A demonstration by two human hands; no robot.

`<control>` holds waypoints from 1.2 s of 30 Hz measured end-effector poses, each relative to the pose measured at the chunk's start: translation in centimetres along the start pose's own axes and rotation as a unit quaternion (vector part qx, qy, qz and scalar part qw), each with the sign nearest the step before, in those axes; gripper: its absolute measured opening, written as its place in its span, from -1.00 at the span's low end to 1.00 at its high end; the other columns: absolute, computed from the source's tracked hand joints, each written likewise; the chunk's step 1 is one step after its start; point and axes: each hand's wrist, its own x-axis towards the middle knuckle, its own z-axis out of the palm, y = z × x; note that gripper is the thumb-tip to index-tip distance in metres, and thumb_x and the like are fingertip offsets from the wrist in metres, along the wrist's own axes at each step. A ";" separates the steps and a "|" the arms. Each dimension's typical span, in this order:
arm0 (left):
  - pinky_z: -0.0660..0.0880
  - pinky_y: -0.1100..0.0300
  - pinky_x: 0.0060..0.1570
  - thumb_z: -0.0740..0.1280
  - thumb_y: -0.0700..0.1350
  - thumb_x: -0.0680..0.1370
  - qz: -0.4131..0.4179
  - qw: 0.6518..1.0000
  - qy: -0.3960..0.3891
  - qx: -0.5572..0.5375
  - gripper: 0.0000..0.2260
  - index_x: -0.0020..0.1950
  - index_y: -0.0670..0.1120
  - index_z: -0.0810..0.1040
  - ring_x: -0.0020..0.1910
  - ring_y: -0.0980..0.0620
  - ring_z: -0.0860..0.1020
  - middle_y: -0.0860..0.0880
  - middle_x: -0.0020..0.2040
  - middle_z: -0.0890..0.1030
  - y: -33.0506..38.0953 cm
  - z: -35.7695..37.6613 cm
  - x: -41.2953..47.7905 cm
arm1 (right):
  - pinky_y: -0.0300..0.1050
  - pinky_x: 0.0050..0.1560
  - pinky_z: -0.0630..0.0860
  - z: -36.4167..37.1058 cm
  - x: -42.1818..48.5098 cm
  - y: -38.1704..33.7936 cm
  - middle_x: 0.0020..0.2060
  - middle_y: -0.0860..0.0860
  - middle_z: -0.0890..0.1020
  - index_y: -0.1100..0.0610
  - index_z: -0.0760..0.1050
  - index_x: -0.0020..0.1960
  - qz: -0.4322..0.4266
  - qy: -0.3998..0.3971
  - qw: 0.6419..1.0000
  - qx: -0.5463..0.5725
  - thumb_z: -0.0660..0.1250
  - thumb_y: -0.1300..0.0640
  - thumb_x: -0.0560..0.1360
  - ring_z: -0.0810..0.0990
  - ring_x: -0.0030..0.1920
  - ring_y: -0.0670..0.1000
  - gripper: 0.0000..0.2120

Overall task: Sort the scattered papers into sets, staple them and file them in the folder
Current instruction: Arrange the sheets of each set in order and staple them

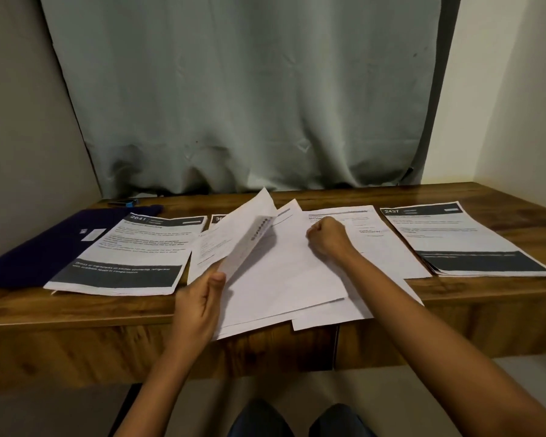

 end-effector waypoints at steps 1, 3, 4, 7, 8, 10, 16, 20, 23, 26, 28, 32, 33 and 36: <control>0.44 0.39 -0.40 -0.02 0.46 0.48 0.012 0.999 -0.030 0.016 -0.31 0.26 -0.01 0.51 -0.17 0.21 0.55 0.14 -0.16 0.54 0.0 0.1 0.1 | -0.15 -0.11 0.45 0.4 0.0 0.1 0.02 0.14 0.59 0.30 0.53 0.06 -0.002 -0.010 1.000 -0.011 0.22 0.27 0.55 0.55 -0.03 0.10 -0.83; 0.44 0.47 -0.27 -0.04 0.44 0.50 0.028 0.994 -0.090 0.050 -0.36 0.33 0.07 0.47 -0.12 0.15 0.56 0.12 -0.07 0.59 0.0 0.2 0.2 | -0.16 -0.07 0.43 0.6 -0.3 0.5 0.03 0.16 0.62 0.31 0.57 0.04 -0.027 -0.033 0.998 -0.052 0.20 0.29 0.54 0.57 0.04 0.14 -0.81; 0.47 0.45 -0.10 -0.05 0.43 0.51 0.034 0.990 -0.119 0.073 -0.40 0.35 0.14 0.42 0.03 0.12 0.57 0.10 0.06 0.61 -0.2 0.3 0.3 | -0.19 -0.08 0.41 0.4 -0.4 0.7 0.03 0.16 0.62 0.30 0.59 0.03 -0.038 -0.044 0.996 -0.069 0.19 0.31 0.53 0.57 0.06 0.15 -0.79; 0.29 0.09 0.40 -0.09 0.47 0.47 0.038 0.961 -0.215 0.168 -0.44 0.38 0.32 0.29 0.45 0.13 0.25 0.17 0.40 0.37 -0.7 0.3 0.6 | -0.15 0.03 0.47 -0.7 -0.2 1.7 0.07 0.15 0.63 0.25 0.61 0.05 -0.048 -0.051 0.993 -0.093 0.20 0.32 0.50 0.56 0.11 0.15 -0.76; 0.22 0.05 0.45 -0.13 0.49 0.44 0.039 0.948 -0.243 0.200 -0.41 0.39 0.34 0.25 0.47 0.15 0.18 0.18 0.44 0.31 -0.8 0.3 0.7 | -0.09 0.11 0.46 -1.4 0.0 2.0 0.11 0.16 0.62 0.23 0.60 0.09 -0.043 -0.034 0.992 -0.115 0.23 0.29 0.51 0.54 0.16 0.16 -0.77; 0.14 0.03 0.47 -0.21 0.53 0.40 0.040 0.925 -0.281 0.254 -0.30 0.44 0.31 0.22 0.50 0.12 0.17 0.16 0.48 0.28 -0.9 0.5 0.8 | 0.00 0.18 0.41 -2.9 0.5 2.8 0.21 0.18 0.54 0.22 0.53 0.18 -0.017 0.001 0.982 -0.189 0.28 0.17 0.53 0.44 0.25 0.21 -0.75; -0.03 0.13 0.46 -0.36 0.57 0.29 0.056 0.880 -0.330 0.338 -0.10 0.50 0.24 0.17 0.52 0.07 0.15 0.12 0.52 0.23 -1.1 0.7 0.8 | 0.02 0.14 0.44 -6.4 0.6 5.0 0.25 0.18 0.49 0.18 0.43 0.26 0.083 -0.012 0.942 -0.326 0.40 -0.10 0.43 0.44 0.24 0.22 -0.48; -0.09 0.17 0.44 -0.37 0.58 0.27 0.059 0.877 -0.329 0.345 -0.10 0.50 0.26 0.15 0.53 0.09 0.12 0.15 0.52 0.21 -1.3 0.7 0.9 | -0.04 0.12 0.45 -6.8 0.5 5.0 0.22 0.17 0.52 0.20 0.43 0.24 0.080 -0.029 0.945 -0.316 0.46 -0.08 0.40 0.49 0.22 0.19 -0.46; -0.10 0.18 0.44 -0.37 0.58 0.27 0.060 0.874 -0.330 0.352 -0.11 0.49 0.27 0.13 0.53 0.12 0.10 0.16 0.52 0.19 -1.3 0.6 0.8 | -0.09 0.06 0.46 -7.1 0.4 4.7 0.21 0.18 0.53 0.27 0.43 0.25 0.077 -0.023 0.955 -0.286 0.47 0.05 0.42 0.51 0.20 0.17 -0.49; -0.10 0.20 0.43 -0.34 0.58 0.28 0.057 0.885 -0.320 0.333 -0.13 0.49 0.26 0.16 0.52 0.12 0.12 0.15 0.52 0.22 -1.3 0.7 0.8 | -0.10 -0.10 0.44 -7.1 0.3 5.0 0.12 0.18 0.57 0.26 0.48 0.17 0.081 0.031 0.964 -0.253 0.47 0.21 0.40 0.56 0.06 0.17 -0.63; -0.09 0.20 0.43 -0.31 0.57 0.31 0.053 0.892 -0.315 0.319 -0.16 0.48 0.27 0.18 0.52 0.13 0.12 0.17 0.51 0.23 -1.3 0.6 0.8 | -0.12 -0.17 0.43 -7.2 0.2 5.2 0.04 0.16 0.60 0.24 0.53 0.08 0.080 0.053 0.967 -0.237 0.49 0.20 0.39 0.51 -0.10 0.12 -0.69; 0.08 0.19 0.42 -0.19 0.44 0.47 0.060 0.927 -0.273 0.251 -0.31 0.42 0.16 0.36 0.37 0.32 0.23 0.17 0.37 0.43 -0.8 0.5 0.6 | -0.09 -0.14 0.44 -7.8 0.6 5.5 0.00 0.17 0.63 0.23 0.57 0.03 0.051 0.078 0.977 -0.192 0.47 0.14 0.43 0.54 -0.09 0.14 -0.76; 0.22 0.25 0.34 -0.15 0.38 0.53 0.061 0.938 -0.256 0.227 -0.35 0.37 0.08 0.45 0.25 0.41 0.34 0.14 0.24 0.55 -0.5 0.5 0.5 | -0.07 -0.09 0.44 -8.1 0.8 5.4 0.03 0.18 0.62 0.24 0.56 0.07 0.044 0.089 0.981 -0.169 0.46 0.14 0.44 0.56 -0.01 0.18 -0.73; 0.40 0.37 -0.20 0.02 0.17 0.62 0.035 0.963 -0.192 0.186 -0.56 0.22 -0.05 0.54 -0.14 0.20 0.50 0.10 -0.17 0.55 -0.3 0.7 0.3 | -0.01 -0.07 0.45 -9.8 1.3 4.7 0.00 0.22 0.61 0.30 0.58 0.04 0.016 0.122 0.987 -0.106 0.42 0.16 0.47 0.54 -0.01 0.19 -0.77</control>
